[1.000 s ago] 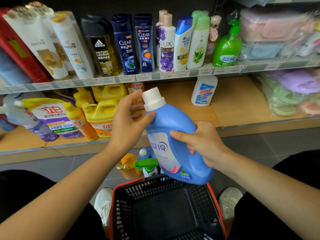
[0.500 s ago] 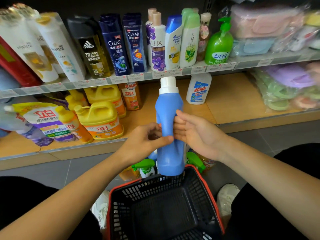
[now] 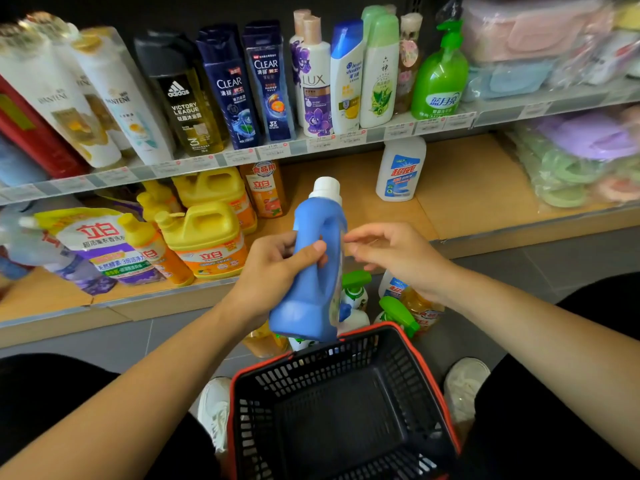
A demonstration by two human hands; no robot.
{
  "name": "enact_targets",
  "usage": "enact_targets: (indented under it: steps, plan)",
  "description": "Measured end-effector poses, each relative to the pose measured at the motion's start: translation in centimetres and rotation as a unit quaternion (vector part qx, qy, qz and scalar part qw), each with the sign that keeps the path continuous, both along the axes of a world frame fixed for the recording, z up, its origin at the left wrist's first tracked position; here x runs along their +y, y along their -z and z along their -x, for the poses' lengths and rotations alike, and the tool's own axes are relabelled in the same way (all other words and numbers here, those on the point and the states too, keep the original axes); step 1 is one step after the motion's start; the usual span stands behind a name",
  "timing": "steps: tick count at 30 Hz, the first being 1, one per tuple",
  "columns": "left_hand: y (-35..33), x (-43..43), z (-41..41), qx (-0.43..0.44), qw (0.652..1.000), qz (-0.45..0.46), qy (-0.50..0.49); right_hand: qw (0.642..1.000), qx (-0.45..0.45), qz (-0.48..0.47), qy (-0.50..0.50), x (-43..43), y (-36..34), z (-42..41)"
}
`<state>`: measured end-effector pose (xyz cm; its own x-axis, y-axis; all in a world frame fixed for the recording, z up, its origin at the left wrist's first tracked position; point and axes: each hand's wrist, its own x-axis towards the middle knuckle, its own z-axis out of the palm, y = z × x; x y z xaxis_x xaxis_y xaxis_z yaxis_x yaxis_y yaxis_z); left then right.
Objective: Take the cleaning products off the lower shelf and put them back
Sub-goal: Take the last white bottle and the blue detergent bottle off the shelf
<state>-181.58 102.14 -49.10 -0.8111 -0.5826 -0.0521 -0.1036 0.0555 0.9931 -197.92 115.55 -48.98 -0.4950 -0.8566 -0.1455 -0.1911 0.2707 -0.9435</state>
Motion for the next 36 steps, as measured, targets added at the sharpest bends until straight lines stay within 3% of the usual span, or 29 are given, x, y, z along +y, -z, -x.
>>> enact_targets:
  steps: [3,7,13,18,23,27,33,36]
  plan:
    - [-0.5,-1.0,-0.7,0.034,0.999,-0.035,0.002,0.999,0.015,0.002,-0.044,0.3,1.8,-0.8]
    - [-1.3,-1.9,-0.7,0.081,0.992,-0.092,-0.014,0.991,0.030,0.077,-0.103,0.1,2.9,-2.3]
    - [-2.0,-3.1,-1.0,0.113,0.990,-0.084,0.009,0.984,0.020,0.123,-0.128,1.1,2.9,-3.6]
    - [-2.5,-2.7,-1.2,0.101,0.990,-0.080,0.062,0.976,0.133,0.133,-0.113,1.2,3.5,-4.2]
    - [-3.0,-2.4,-1.2,0.082,0.990,-0.053,0.097,0.981,0.006,0.138,-0.133,1.1,3.2,-2.3]
    - [-3.4,-2.2,-1.2,0.076,0.995,-0.056,0.034,0.984,-0.056,0.134,-0.106,0.9,3.1,-1.5]
    - [-3.4,-2.5,-0.9,0.080,0.993,-0.060,-0.056,0.989,-0.040,0.141,0.005,-0.1,3.5,-2.2]
    - [-3.2,-3.1,-1.0,0.089,0.990,-0.066,-0.092,0.990,-0.081,0.101,0.050,-0.3,4.5,-2.7]
